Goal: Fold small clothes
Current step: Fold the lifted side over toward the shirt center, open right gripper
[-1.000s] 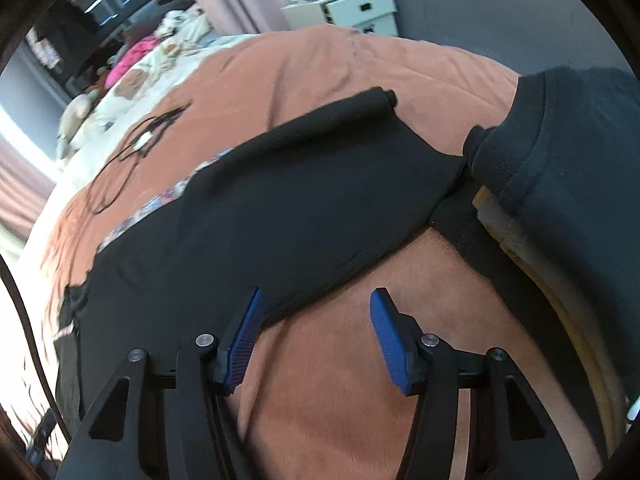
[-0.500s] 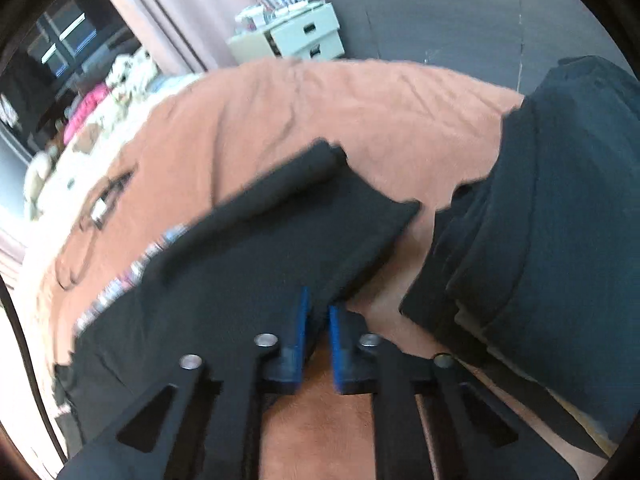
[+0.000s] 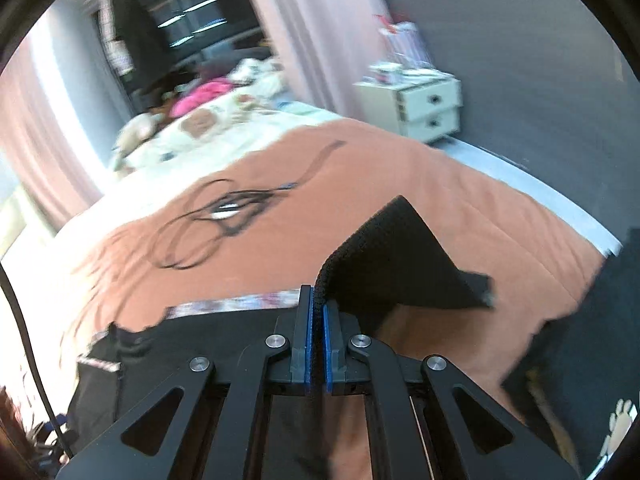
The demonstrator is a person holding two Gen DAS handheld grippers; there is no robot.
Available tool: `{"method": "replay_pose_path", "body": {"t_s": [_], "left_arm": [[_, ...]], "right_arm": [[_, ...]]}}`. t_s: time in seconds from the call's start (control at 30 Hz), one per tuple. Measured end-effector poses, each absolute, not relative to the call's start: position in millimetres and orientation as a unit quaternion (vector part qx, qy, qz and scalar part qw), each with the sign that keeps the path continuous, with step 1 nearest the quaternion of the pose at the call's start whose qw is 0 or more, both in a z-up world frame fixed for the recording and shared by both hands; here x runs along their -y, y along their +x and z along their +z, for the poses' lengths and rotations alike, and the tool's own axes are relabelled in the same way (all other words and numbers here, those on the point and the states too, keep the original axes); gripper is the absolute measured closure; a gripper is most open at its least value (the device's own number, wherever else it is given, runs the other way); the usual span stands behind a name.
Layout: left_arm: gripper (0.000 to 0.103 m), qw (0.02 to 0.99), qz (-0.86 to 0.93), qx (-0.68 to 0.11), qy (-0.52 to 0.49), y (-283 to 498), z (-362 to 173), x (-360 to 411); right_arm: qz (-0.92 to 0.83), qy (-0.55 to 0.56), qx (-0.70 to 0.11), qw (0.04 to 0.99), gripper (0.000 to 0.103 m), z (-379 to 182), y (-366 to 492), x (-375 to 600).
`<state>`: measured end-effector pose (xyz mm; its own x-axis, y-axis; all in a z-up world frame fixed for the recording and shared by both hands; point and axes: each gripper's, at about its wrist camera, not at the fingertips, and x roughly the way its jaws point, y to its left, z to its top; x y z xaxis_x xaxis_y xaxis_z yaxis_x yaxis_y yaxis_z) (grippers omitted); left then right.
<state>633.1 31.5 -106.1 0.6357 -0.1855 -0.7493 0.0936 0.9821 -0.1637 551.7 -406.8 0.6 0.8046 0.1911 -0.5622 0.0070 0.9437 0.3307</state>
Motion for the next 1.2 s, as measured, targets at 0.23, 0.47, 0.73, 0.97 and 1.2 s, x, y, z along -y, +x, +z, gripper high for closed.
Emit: {"method": "replay_pose_path", "body": {"t_s": [0.23,0.47,0.73,0.97,1.2], "left_arm": [[0.004,0.904,-0.068,-0.418,-0.063,630,-102,-47],[0.004,0.901,-0.061,-0.425,-0.056,626,-106,-56],[0.004,0.899,-0.065,-0.430,-0.057,626,-107,-53],[0.004,0.899,-0.072,-0.429,-0.050,626,-107,-46],[0.004,0.900,-0.064,-0.428,-0.044,629,-110,-51]], "right_arm": [[0.144,0.105,-0.315,0.932,0.102,-1,557,355],[0.206,0.045,-0.351,0.912,0.102,-21,567,340],[0.274,0.002,-0.472,0.838,0.085,-46,579,342],[0.235,0.079,-0.448,0.859,0.032,-37,587,401],[0.156,0.122,-0.447,0.872,0.032,-53,595,445]]}}
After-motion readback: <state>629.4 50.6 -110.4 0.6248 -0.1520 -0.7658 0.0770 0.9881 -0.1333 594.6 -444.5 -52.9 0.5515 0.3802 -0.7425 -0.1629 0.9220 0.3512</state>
